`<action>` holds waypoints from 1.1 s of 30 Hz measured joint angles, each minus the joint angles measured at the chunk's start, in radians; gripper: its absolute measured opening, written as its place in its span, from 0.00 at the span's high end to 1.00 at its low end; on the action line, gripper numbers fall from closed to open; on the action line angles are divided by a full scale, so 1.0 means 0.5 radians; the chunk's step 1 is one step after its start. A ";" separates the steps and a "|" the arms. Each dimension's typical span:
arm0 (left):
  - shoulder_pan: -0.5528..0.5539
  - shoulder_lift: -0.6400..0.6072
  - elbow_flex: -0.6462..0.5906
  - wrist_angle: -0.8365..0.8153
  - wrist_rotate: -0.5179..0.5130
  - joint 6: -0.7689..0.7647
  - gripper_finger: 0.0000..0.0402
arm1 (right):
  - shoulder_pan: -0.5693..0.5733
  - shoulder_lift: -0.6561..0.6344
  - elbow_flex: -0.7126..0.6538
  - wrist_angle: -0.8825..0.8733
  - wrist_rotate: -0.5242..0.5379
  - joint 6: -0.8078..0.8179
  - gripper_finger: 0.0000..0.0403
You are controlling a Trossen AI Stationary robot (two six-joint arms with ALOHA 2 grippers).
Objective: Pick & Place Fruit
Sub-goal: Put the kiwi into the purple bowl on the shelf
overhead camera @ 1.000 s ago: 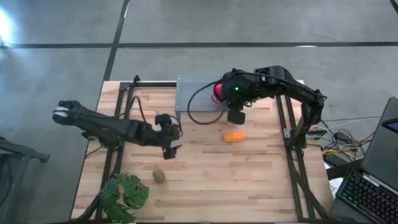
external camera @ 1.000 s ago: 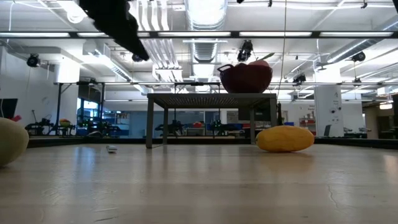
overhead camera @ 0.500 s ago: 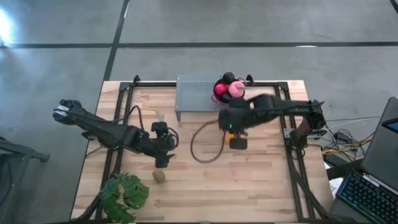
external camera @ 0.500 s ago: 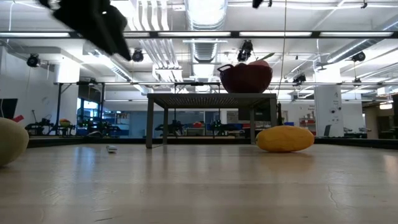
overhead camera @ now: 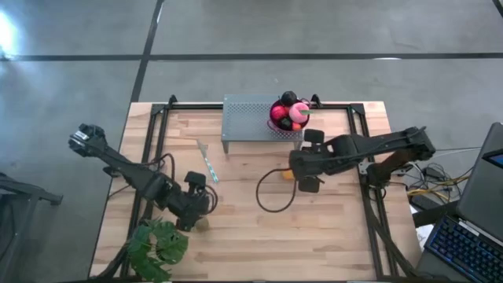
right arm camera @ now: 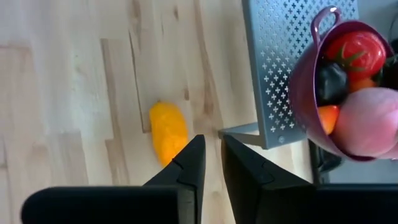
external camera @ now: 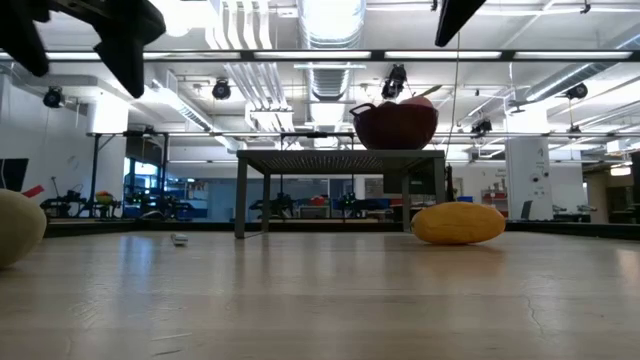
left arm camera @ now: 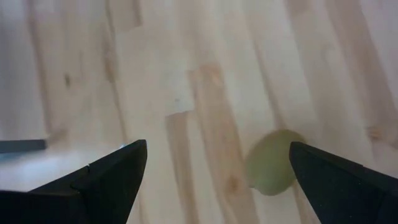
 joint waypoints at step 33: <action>-0.109 0.634 -0.119 0.139 0.328 0.022 0.01 | -0.015 -0.568 -0.416 0.542 0.000 -0.038 0.85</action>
